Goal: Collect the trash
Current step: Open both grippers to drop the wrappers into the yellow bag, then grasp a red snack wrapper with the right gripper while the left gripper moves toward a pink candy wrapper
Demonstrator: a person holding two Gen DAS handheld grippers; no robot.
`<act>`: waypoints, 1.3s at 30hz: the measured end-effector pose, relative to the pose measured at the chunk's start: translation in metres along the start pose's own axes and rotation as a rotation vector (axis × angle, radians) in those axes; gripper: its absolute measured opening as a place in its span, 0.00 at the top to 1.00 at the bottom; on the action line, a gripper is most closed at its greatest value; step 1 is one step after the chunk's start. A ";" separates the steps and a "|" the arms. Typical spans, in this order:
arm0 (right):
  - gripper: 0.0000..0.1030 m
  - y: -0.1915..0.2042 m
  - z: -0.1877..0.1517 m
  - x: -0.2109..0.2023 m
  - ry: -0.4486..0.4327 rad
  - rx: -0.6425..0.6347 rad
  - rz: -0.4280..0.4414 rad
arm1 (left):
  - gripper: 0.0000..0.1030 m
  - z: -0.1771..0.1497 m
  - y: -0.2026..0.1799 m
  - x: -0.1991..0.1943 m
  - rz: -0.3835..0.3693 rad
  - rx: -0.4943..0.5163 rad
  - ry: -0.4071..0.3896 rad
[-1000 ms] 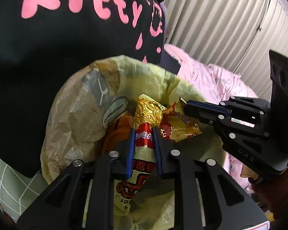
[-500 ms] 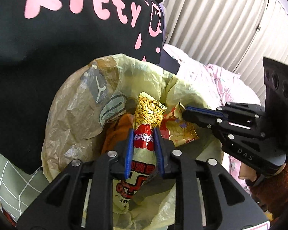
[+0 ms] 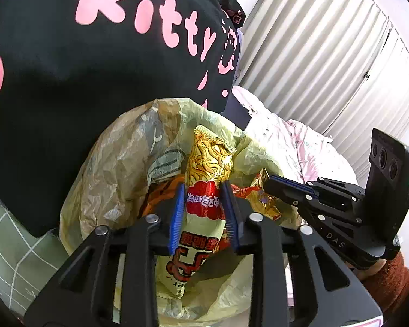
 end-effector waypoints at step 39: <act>0.49 0.175 -0.008 0.012 -0.004 -0.236 0.257 | 0.52 -0.214 0.178 -0.253 0.593 -0.372 -0.251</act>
Point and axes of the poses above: each gripper's, at about its wrist camera, not at the fingertips, and x roughly the way its jaws point, y to its left, z to its top, the point moved 1 cm from there along x, roughly the way its jaws point, and after that the axes turned 4 degrees about y, right-handed, at the moved point
